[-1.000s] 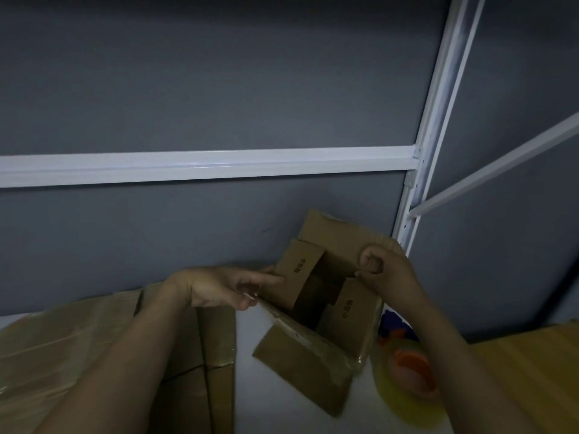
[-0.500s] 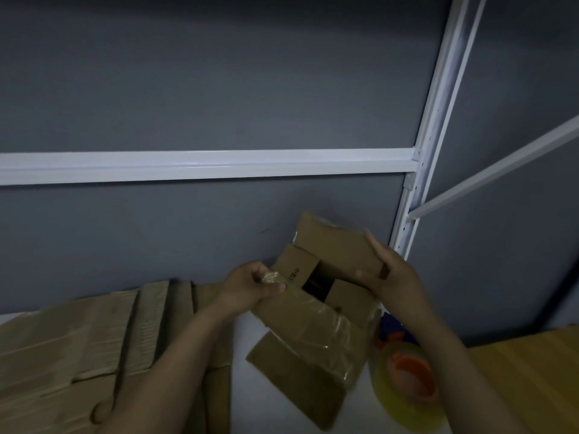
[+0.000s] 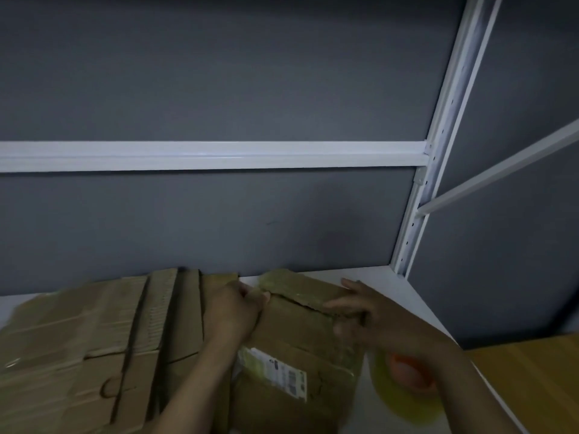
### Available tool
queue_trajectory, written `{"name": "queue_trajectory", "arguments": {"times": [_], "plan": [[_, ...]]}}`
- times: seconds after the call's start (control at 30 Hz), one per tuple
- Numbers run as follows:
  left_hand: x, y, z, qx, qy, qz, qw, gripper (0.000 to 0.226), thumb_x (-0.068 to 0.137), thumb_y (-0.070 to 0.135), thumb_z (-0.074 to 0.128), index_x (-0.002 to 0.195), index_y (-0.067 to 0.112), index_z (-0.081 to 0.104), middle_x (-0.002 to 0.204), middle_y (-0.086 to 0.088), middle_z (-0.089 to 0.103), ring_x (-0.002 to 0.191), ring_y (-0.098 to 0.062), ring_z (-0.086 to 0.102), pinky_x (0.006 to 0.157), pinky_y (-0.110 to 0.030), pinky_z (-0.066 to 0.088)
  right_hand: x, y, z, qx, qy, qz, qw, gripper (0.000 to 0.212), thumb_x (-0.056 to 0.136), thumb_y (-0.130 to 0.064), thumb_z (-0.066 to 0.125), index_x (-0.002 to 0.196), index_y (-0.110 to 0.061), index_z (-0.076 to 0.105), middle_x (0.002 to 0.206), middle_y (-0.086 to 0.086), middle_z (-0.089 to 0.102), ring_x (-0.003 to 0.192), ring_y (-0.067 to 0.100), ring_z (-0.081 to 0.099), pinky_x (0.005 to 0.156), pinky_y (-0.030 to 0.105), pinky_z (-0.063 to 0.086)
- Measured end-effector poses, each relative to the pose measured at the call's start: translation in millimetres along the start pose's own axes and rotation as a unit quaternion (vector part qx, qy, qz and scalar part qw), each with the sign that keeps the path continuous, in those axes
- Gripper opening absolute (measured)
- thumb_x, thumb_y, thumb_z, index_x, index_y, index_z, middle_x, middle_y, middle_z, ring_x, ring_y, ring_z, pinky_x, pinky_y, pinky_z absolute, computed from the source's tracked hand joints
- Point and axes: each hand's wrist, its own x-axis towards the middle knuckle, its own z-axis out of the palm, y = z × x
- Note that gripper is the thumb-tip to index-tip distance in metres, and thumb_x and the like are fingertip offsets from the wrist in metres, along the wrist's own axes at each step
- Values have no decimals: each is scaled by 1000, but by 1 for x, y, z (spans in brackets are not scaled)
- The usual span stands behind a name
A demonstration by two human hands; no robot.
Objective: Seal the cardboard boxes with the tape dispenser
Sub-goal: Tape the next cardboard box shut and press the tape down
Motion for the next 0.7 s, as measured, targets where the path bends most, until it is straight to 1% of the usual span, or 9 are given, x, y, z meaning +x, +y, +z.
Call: {"name": "queue_trajectory", "arguments": {"times": [0.1, 0.23, 0.3, 0.37, 0.43, 0.5, 0.53, 0.6, 0.7], "plan": [[-5, -1, 6, -32, 47, -7, 998, 23, 88, 40, 63, 79, 21, 54, 77, -2, 65, 75, -21, 60, 59, -30, 43, 7, 7, 2, -11, 24, -12, 1000, 45, 75, -51, 72, 117, -52, 56, 151, -20, 18, 139, -1, 17, 113, 25, 22], [-6, -13, 10, -39, 83, 32, 995, 24, 88, 35, 65, 102, 25, 49, 99, 4, 65, 92, -22, 63, 72, -34, 49, 22, 17, 17, 16, 55, -42, 997, 27, 88, -36, 65, 115, -42, 65, 150, -21, 26, 142, -2, 6, 119, 40, 14], [-7, -16, 9, 115, 123, 115, 979, 41, 86, 38, 66, 124, 26, 54, 119, 1, 64, 106, -24, 59, 79, -34, 41, 23, 23, 20, 11, 61, -49, 997, 26, 92, -31, 61, 118, -34, 66, 151, -18, 29, 143, -2, 4, 120, 41, 12], [-8, -11, 10, 257, 182, 260, 913, 36, 83, 50, 64, 112, 28, 69, 132, -3, 60, 116, -31, 56, 89, -40, 29, 23, 24, 21, -20, 64, -65, 996, 27, 95, -31, 56, 121, -31, 65, 152, -16, 29, 143, -1, 3, 120, 40, 5], [-12, 4, 11, 232, 46, 382, 893, 58, 82, 69, 47, 123, 33, 65, 149, 4, 42, 136, -27, 41, 107, -42, 21, 22, 24, 20, -66, 58, -87, 992, 31, 98, -34, 48, 127, -34, 59, 153, -19, 26, 144, 1, 1, 119, 39, -7], [-18, 12, 21, 165, -190, 371, 894, 87, 73, 83, 32, 148, 40, 30, 154, 20, 10, 148, -10, 10, 119, -31, 7, 17, 24, 18, -101, 38, -112, 988, 37, 100, -40, 40, 135, -39, 50, 154, -24, 20, 144, 0, -3, 117, 34, -13], [-18, 12, 27, 176, -252, 354, 883, 95, 68, 86, 30, 151, 43, 14, 152, 23, -2, 147, -5, -1, 118, -25, 0, 13, 26, 18, -100, 34, -119, 987, 38, 99, -43, 38, 136, -41, 47, 153, -27, 19, 144, -2, -4, 116, 30, -13], [-12, 8, 30, 247, -280, 348, 860, 107, 60, 92, 33, 149, 45, -4, 151, 23, -17, 145, -3, -15, 113, -22, -12, 3, 32, 22, -25, 78, -104, 991, 35, 96, -45, 41, 131, -47, 48, 148, -30, 28, 142, -6, 8, 117, 24, -4], [-3, 6, 28, 308, -296, 355, 832, 119, 50, 97, 37, 147, 48, -12, 153, 20, -27, 143, -6, -25, 115, -31, -17, -13, 66, 20, 91, 302, 10, 949, 25, 94, -33, 56, 116, -43, 56, 124, -23, 54, 127, 7, 46, 105, 13, 29]]}}
